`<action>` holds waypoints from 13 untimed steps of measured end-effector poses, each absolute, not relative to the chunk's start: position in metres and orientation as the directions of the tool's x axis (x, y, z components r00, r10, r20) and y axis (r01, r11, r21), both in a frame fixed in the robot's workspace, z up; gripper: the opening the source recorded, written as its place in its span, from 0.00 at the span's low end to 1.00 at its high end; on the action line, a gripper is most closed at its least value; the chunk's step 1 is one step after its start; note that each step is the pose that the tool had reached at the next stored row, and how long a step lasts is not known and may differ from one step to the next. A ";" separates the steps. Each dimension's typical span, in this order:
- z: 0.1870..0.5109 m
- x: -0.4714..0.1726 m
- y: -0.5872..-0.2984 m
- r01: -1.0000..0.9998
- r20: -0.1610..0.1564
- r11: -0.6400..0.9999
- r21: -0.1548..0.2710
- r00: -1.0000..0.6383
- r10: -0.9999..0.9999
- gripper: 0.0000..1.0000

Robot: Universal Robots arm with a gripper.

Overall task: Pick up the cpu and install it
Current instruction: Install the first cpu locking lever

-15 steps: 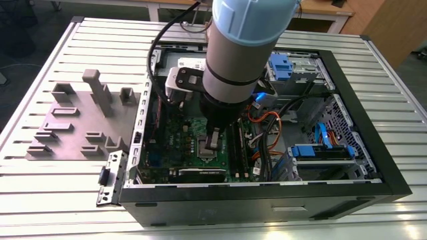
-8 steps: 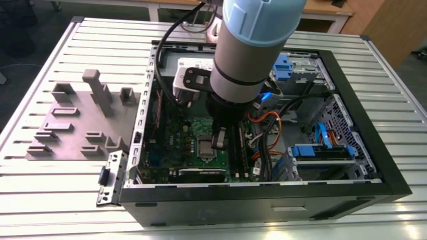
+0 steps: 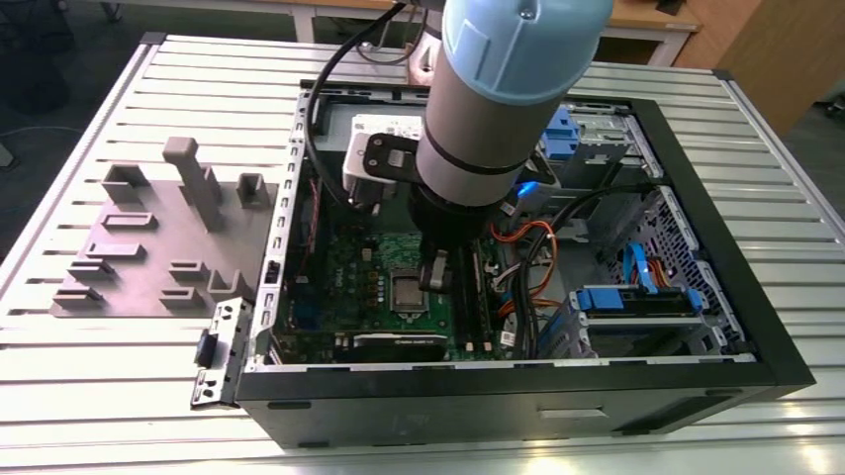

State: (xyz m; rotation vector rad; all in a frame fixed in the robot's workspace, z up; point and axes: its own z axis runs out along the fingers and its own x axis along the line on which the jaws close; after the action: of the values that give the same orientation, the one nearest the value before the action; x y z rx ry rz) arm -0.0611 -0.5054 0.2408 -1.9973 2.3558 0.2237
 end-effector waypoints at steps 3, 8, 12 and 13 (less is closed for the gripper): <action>0.242 -0.061 -0.505 -0.985 -0.127 0.155 0.080 -0.164 -0.978 0.11; 0.246 -0.061 -0.505 -0.985 -0.131 0.151 0.079 -0.160 -0.978 0.11; 0.248 -0.061 -0.505 -0.986 -0.132 0.151 0.074 -0.160 -0.978 0.11; 0.249 -0.061 -0.505 -0.986 -0.132 0.151 0.071 -0.159 -0.978 0.11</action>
State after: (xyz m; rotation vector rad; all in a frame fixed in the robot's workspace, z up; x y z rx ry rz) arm -0.0606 -0.5052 0.2492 -2.0003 2.3412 0.2170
